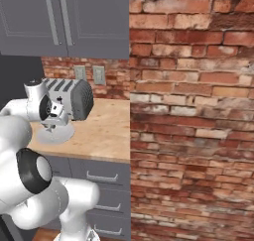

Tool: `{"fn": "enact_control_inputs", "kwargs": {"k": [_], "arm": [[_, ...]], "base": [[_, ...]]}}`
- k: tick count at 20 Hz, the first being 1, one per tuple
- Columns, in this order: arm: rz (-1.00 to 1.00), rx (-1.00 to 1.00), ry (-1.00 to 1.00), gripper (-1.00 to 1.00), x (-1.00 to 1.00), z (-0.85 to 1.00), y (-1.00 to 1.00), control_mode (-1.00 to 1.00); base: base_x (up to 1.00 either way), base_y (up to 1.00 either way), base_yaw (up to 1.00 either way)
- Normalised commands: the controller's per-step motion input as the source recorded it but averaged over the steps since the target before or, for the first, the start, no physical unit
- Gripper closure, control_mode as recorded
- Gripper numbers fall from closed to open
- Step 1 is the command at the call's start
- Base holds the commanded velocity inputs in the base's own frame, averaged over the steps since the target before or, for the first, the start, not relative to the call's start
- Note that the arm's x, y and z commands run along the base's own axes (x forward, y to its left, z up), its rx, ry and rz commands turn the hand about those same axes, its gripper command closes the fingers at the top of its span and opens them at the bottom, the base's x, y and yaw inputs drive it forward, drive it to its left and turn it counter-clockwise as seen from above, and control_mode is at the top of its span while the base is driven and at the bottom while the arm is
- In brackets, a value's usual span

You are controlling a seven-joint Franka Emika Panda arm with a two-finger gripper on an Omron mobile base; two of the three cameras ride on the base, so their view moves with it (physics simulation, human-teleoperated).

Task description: Take the fish from the oven and place it on the plate on the counter.

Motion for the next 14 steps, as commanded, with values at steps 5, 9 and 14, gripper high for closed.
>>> {"fn": "enact_control_inputs", "kwargs": {"k": [5,9,14], "arm": [[0.01,-0.08,-0.08,1.00,-0.01,-0.47,0.31,-1.00],[0.00,-0.06,-0.08,1.00,0.13,-0.54,0.11,-1.00],[0.00,-0.01,-0.03,1.00,0.31,-0.38,0.02,-1.00]], "base": [[0.00,0.00,0.00],[0.00,0.00,0.00],[0.00,0.00,0.00]]}}
